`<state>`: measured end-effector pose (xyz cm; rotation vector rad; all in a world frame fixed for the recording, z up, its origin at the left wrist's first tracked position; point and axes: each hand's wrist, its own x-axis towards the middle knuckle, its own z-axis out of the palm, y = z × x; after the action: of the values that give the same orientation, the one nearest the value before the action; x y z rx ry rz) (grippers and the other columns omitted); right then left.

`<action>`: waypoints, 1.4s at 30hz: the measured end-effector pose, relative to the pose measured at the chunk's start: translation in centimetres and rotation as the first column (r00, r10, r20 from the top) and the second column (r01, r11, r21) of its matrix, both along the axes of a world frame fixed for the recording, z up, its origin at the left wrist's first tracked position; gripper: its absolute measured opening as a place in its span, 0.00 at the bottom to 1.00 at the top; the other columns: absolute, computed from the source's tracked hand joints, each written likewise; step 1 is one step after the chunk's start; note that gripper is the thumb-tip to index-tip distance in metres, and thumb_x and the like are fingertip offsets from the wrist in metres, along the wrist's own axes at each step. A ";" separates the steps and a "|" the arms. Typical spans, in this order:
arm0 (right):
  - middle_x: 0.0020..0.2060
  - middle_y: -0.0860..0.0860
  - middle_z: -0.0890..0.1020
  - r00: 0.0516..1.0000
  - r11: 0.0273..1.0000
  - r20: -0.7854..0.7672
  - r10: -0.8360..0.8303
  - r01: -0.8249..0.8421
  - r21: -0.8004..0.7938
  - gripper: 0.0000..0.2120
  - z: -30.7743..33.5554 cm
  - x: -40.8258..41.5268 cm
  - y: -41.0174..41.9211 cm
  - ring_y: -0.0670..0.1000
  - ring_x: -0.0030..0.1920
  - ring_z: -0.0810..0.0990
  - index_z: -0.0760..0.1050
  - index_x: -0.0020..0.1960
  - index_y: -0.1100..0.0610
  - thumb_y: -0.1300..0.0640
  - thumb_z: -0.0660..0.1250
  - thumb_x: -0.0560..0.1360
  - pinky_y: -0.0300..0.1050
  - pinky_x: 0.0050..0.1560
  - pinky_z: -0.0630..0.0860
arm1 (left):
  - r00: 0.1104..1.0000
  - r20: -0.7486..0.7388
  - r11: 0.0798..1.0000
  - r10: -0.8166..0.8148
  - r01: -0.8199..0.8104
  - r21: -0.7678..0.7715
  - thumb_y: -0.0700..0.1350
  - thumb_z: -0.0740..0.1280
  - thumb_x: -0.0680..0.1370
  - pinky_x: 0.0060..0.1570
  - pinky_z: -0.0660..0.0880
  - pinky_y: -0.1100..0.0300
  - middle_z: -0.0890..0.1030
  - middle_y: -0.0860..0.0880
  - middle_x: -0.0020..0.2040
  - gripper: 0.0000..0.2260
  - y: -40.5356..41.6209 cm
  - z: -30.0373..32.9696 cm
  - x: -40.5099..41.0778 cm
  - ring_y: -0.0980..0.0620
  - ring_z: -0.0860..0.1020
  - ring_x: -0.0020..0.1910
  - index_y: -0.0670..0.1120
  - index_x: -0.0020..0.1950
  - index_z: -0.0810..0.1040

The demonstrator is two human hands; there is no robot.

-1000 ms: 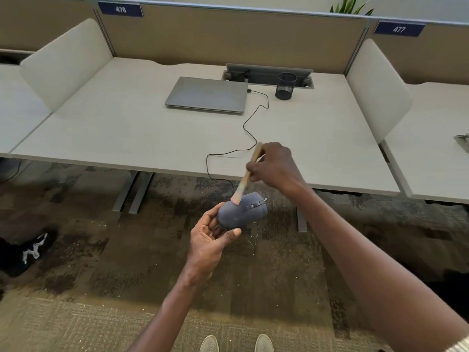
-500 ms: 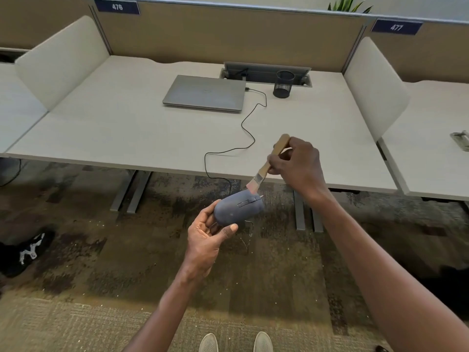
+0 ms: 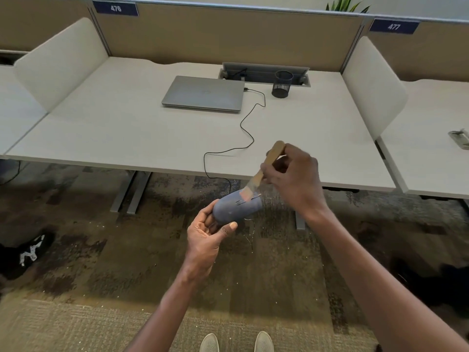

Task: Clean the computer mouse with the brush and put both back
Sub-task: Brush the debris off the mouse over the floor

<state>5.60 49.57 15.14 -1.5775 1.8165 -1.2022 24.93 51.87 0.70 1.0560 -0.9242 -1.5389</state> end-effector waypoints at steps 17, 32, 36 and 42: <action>0.40 0.50 0.86 0.995 0.989 -0.096 -0.018 0.004 -0.150 0.05 -1.8 0.6 2.7 0.48 0.40 0.86 0.79 0.51 0.59 0.59 0.73 0.78 0.47 0.42 0.84 | 0.998 -0.023 0.998 0.055 -0.056 -0.020 0.36 0.78 0.66 0.51 0.81 0.64 0.85 0.47 0.60 0.30 -0.1 0.0 0.0 0.52 0.84 0.60 0.48 0.66 0.76; 0.41 0.46 0.85 0.997 0.994 0.066 -0.042 0.048 -0.097 0.06 -4.6 -1.0 4.6 0.49 0.41 0.87 0.78 0.49 0.52 0.58 0.75 0.76 0.54 0.41 0.85 | 0.998 -0.048 0.999 0.049 -0.049 -0.014 0.41 0.81 0.64 0.54 0.81 0.62 0.84 0.45 0.62 0.32 -0.7 -0.1 0.4 0.49 0.82 0.62 0.49 0.66 0.77; 0.42 0.50 0.85 0.988 0.988 0.054 -0.142 0.145 -0.059 0.07 -4.7 -3.2 3.4 0.52 0.43 0.86 0.78 0.52 0.57 0.59 0.75 0.76 0.57 0.45 0.85 | 0.997 -0.057 0.999 0.047 -0.048 -0.017 0.41 0.81 0.63 0.55 0.80 0.63 0.83 0.44 0.63 0.33 -0.7 -0.1 0.3 0.50 0.82 0.63 0.48 0.67 0.76; 0.44 0.52 0.85 0.983 0.979 0.102 -0.155 0.166 -0.115 0.07 -3.5 -3.3 2.7 0.56 0.47 0.87 0.78 0.52 0.54 0.59 0.75 0.77 0.61 0.47 0.85 | 0.998 -0.052 0.999 0.033 -0.034 -0.031 0.41 0.81 0.64 0.55 0.80 0.63 0.84 0.44 0.63 0.33 -0.6 0.1 -0.1 0.50 0.83 0.62 0.48 0.67 0.76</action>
<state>2.25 52.30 11.60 -1.4350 1.8705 -1.4615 24.80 51.24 0.76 1.0000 -0.8882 -1.5124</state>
